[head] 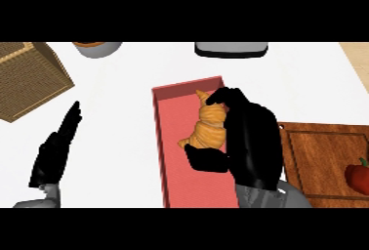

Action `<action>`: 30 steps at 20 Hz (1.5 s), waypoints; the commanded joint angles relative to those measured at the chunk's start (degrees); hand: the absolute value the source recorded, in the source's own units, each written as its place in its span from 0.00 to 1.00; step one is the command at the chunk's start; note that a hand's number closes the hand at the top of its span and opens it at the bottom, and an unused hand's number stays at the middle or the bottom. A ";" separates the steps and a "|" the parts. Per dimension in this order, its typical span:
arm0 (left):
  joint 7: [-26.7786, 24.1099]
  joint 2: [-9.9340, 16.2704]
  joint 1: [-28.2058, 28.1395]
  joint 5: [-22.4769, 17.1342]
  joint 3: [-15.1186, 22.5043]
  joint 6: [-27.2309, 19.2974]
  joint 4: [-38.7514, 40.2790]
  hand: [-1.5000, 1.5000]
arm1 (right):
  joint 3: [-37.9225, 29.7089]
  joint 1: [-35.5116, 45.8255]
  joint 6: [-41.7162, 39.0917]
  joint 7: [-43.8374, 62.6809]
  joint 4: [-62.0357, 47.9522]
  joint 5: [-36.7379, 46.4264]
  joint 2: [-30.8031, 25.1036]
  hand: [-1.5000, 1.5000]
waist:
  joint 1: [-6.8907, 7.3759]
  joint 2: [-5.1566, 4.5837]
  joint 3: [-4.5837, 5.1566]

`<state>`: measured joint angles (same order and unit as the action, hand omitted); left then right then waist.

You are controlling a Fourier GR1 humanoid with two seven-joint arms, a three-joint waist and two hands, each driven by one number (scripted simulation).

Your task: Pick the croissant from the cutting board and place it in the cardboard box

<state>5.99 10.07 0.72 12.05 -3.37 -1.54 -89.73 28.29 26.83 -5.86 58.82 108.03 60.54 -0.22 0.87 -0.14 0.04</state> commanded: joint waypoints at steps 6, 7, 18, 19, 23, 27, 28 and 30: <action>-0.84 -0.92 -1.11 -0.04 0.15 0.25 0.12 0.50 | -5.19 8.16 13.43 1.29 -24.33 -7.94 0.22 0.00 | 0.42 -0.17 -0.04; -2.41 1.13 0.67 -0.53 -1.72 1.18 2.16 0.50 | -5.84 7.24 16.00 -1.82 -26.36 -8.33 0.22 0.00 | 0.13 -0.18 -0.04; 1.29 -0.09 1.92 -0.10 -1.28 0.74 1.05 0.50 | -6.96 8.88 40.22 -9.90 -30.82 -11.87 0.22 0.00 | -0.64 -0.09 -0.09; 0.45 0.22 -0.39 -0.32 -1.56 0.85 -0.83 0.50 | -7.59 8.34 41.96 -8.28 -28.69 -10.55 0.22 0.00 | -0.57 0.16 -0.09; -1.81 -2.12 -0.82 1.52 -0.24 -1.46 1.66 0.50 | -11.55 5.00 47.93 -13.52 -24.01 -14.38 0.21 0.00 | -1.07 0.11 -0.09; 0.33 -1.14 -1.46 0.27 -0.84 0.03 -1.00 0.50 | -16.31 0.47 48.78 -17.33 -15.13 -19.80 -2.41 0.00 | -1.30 0.32 -0.12; 0.07 0.22 0.11 -0.79 -2.65 0.70 0.40 0.50 | -17.03 -1.83 48.91 -16.57 -11.07 -19.81 -3.19 0.00 | -1.98 0.42 -0.10; -3.34 -2.23 -2.10 1.34 -1.07 -1.71 2.84 0.50 | -20.35 -4.82 48.31 -18.52 -8.48 -23.26 -5.99 0.00 | -1.73 0.22 -0.09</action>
<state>4.48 9.03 -0.61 12.42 -4.62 -1.71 -88.66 12.75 26.54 40.37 42.68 93.11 42.25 -2.85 -0.55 0.13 -0.04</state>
